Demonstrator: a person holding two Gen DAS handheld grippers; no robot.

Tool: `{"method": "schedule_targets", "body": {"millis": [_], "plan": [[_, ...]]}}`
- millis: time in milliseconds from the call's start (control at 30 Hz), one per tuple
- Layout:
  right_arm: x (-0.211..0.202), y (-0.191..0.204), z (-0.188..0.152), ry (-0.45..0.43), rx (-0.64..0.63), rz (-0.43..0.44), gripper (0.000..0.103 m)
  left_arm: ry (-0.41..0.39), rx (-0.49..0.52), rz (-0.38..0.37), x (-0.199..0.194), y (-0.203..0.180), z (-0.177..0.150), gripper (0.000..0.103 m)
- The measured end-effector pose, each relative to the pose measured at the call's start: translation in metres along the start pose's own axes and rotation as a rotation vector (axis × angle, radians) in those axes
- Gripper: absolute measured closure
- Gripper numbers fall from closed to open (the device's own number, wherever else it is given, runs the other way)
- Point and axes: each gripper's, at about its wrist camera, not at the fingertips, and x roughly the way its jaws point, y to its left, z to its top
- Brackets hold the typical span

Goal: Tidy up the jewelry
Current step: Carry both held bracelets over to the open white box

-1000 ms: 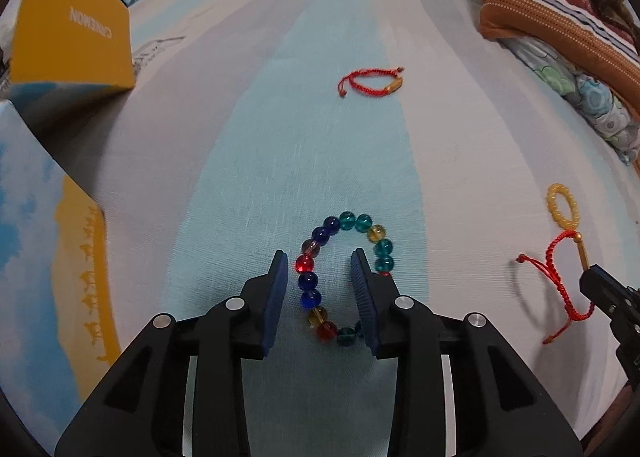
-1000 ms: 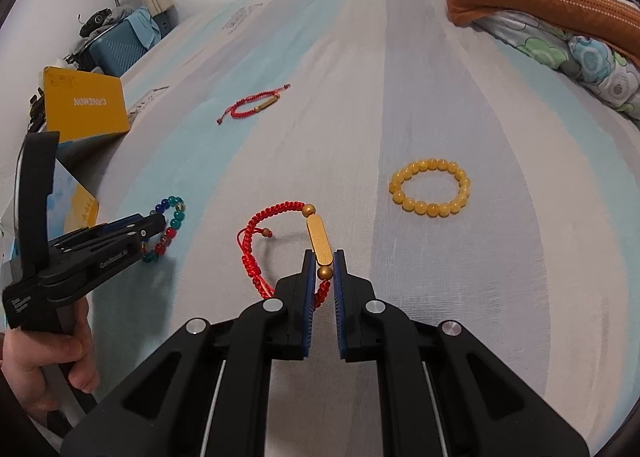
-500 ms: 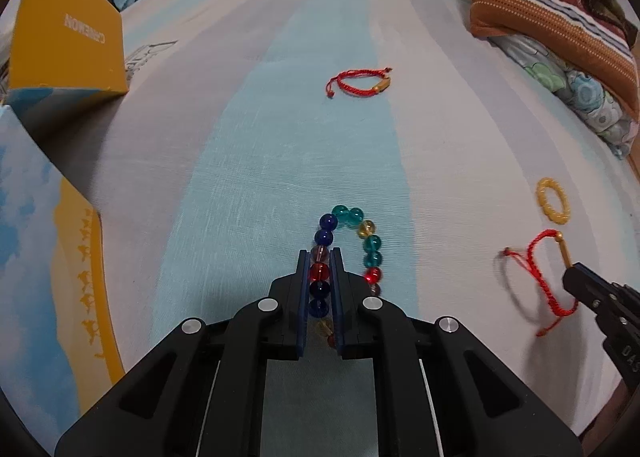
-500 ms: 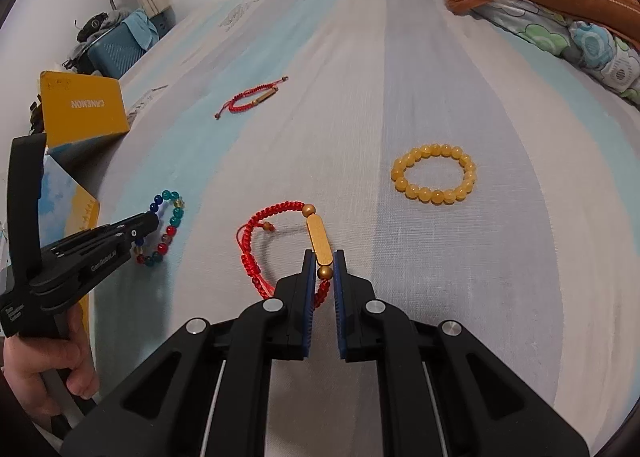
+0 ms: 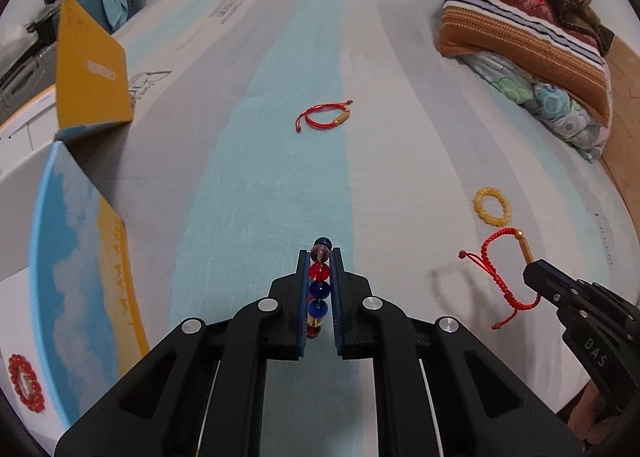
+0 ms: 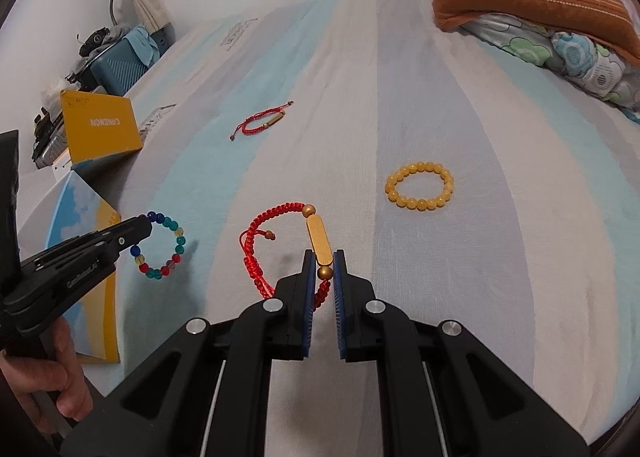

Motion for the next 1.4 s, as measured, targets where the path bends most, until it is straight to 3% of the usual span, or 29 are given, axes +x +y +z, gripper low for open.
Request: {"method": "schedule_targets", "body": {"millis": [667, 1400], "plan": [[-0.078, 0.040, -0.015, -0.028, 0.024, -0.024, 0.095, -0.038, 0.028, -0.009, -0.093, 0.004, -0.016, 0.094], [-0.122, 0.121, -0.006, -0.093, -0.068, 0.027, 0.095, -0.108, -0.044, 0.033, -0.174, 0.077, -0.026, 0.094]]}}
